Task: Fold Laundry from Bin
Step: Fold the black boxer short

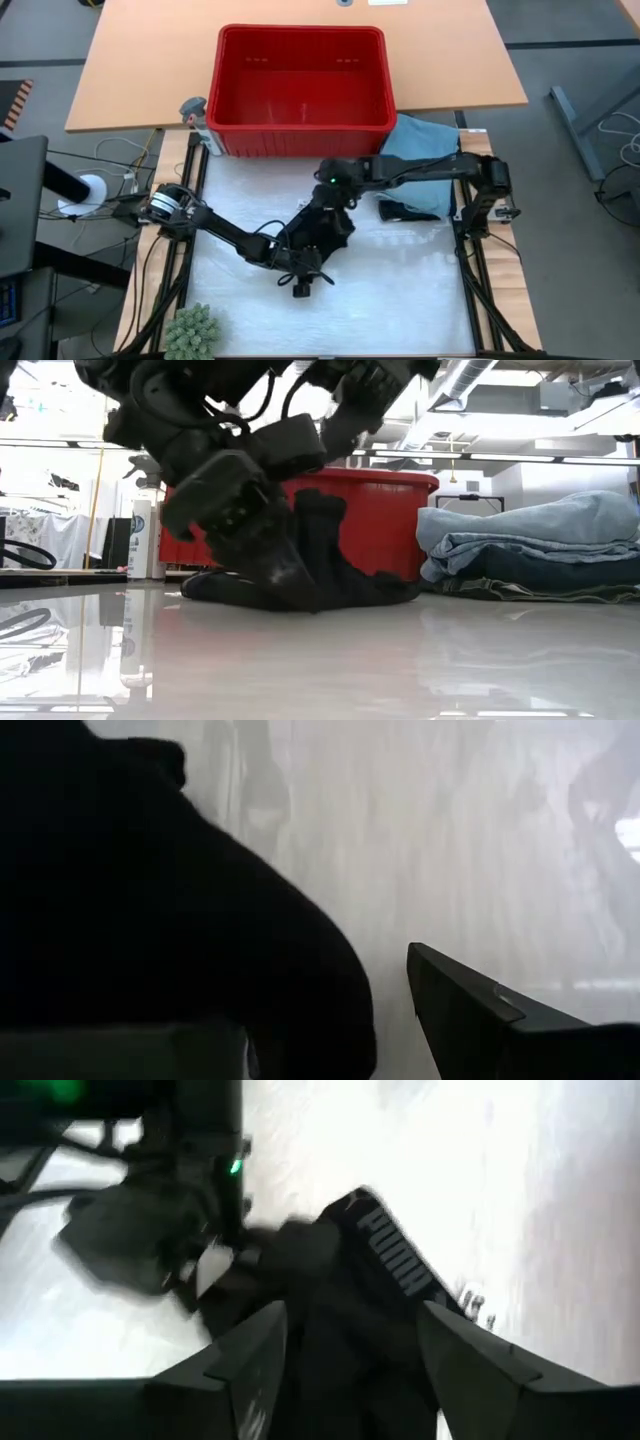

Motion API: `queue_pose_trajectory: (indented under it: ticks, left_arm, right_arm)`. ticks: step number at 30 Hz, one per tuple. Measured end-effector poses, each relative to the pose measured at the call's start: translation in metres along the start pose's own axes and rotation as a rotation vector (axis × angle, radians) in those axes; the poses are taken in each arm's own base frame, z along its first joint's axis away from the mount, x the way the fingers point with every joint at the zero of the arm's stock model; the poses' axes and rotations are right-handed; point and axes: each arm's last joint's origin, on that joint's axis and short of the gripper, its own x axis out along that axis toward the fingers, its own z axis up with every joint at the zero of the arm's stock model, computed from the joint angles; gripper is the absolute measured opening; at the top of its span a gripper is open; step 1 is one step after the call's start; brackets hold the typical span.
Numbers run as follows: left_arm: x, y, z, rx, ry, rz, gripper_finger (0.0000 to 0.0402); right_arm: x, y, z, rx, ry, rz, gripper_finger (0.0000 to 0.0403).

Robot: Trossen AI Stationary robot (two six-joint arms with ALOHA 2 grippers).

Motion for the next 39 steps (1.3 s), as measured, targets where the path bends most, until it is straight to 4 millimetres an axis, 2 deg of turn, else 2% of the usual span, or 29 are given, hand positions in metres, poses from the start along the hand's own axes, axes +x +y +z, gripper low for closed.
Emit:
queue_pose_trajectory:
  ticks: [5, 10, 14, 18, 24, 28, 33, 36, 39]
  left_arm:
    - [-0.013, -0.001, 0.004, 0.027, 0.017, 0.004, 0.0178]
    - [-0.014, -0.001, 0.000, 0.005, 0.066, -0.004, 0.0178]
    - [-0.021, -0.001, -0.004, -0.004, 0.140, 0.004, 0.0178]
    - [-0.042, -0.003, -0.003, 0.026, 0.189, 0.030, 0.0178]
    - [-0.079, -0.010, 0.011, 0.061, 0.131, 0.072, 0.0178]
    - [-0.102, -0.015, 0.017, 0.050, 0.078, 0.076, 0.0178]
    - [-0.130, -0.029, 0.031, 0.028, -0.126, 0.163, 0.0178]
    - [-0.130, -0.036, 0.037, 0.047, -0.231, 0.235, 0.0178]
    - [-0.114, -0.038, 0.033, 0.066, -0.216, 0.245, 0.0178]
  right_arm:
    - [-0.028, 0.006, -0.002, 0.013, 0.028, 0.002, 0.0254]
    - [-0.028, 0.011, -0.010, 0.074, 0.111, 0.046, 0.0254]
    - [-0.012, 0.024, -0.014, 0.062, 0.134, 0.106, 0.0241]
    - [0.009, 0.039, -0.027, 0.043, 0.175, 0.141, 0.0225]
    - [0.029, 0.057, -0.043, 0.014, 0.177, 0.099, 0.0227]
    - [0.040, 0.074, -0.048, -0.107, 0.152, 0.013, 0.0235]
    - [0.053, 0.086, -0.062, -0.147, 0.136, -0.035, 0.0244]
    - [0.058, 0.087, -0.069, -0.141, 0.119, -0.064, 0.0246]
    - [0.060, 0.086, -0.074, -0.141, 0.141, -0.087, 0.0246]
